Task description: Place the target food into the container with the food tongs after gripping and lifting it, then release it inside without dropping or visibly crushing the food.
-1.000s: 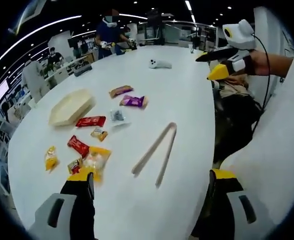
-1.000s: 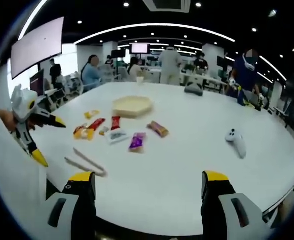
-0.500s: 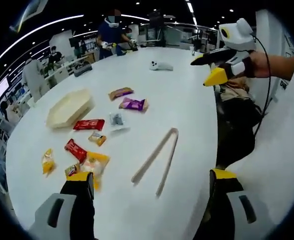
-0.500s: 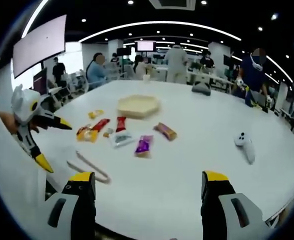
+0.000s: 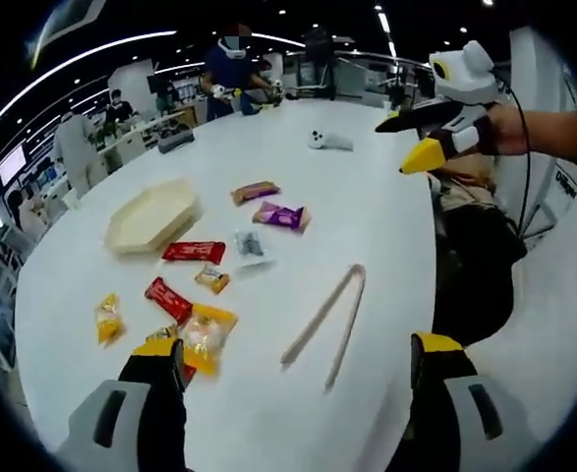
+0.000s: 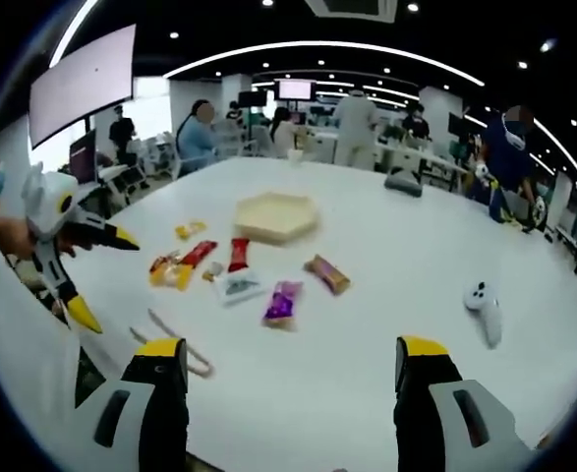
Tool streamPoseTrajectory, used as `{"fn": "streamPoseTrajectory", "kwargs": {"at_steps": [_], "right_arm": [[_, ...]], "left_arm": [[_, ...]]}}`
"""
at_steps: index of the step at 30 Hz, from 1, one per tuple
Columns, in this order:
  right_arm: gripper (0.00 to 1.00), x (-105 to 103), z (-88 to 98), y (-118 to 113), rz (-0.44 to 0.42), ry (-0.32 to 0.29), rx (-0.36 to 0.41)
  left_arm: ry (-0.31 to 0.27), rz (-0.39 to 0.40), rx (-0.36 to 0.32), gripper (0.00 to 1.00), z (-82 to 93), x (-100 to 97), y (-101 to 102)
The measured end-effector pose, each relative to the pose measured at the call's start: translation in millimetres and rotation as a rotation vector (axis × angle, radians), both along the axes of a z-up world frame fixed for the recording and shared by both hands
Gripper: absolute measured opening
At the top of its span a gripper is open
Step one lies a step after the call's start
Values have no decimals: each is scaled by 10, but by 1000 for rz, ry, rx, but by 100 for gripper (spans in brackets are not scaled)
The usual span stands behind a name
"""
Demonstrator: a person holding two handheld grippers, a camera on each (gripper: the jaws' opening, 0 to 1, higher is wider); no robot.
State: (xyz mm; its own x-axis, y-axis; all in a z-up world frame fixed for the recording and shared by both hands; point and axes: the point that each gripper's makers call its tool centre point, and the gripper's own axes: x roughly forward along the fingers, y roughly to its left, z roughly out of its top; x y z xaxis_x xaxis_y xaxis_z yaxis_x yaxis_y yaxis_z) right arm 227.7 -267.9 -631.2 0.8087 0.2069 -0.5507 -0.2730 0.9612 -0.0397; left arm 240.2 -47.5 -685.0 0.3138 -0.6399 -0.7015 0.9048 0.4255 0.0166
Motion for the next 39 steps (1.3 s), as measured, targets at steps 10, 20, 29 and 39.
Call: {"fn": "streamPoseTrajectory", "kwargs": {"at_steps": [10,20,29,39], "right_arm": [[88,-176,-133,-107,10,-7,11],[88,-194,-265,-153,83,-16,34],[88,-165,-278,-123,166,-25,57],[88,-68,-241,-28,197,-46,106]], "left_arm": [[-4,14,23,94,-87,-76,-97],[-18,44,70,95,-72,-166,-212],[-13,116,69,94,-88,-274,-325],[-19,137,100,95,-38,-354,-249]]}}
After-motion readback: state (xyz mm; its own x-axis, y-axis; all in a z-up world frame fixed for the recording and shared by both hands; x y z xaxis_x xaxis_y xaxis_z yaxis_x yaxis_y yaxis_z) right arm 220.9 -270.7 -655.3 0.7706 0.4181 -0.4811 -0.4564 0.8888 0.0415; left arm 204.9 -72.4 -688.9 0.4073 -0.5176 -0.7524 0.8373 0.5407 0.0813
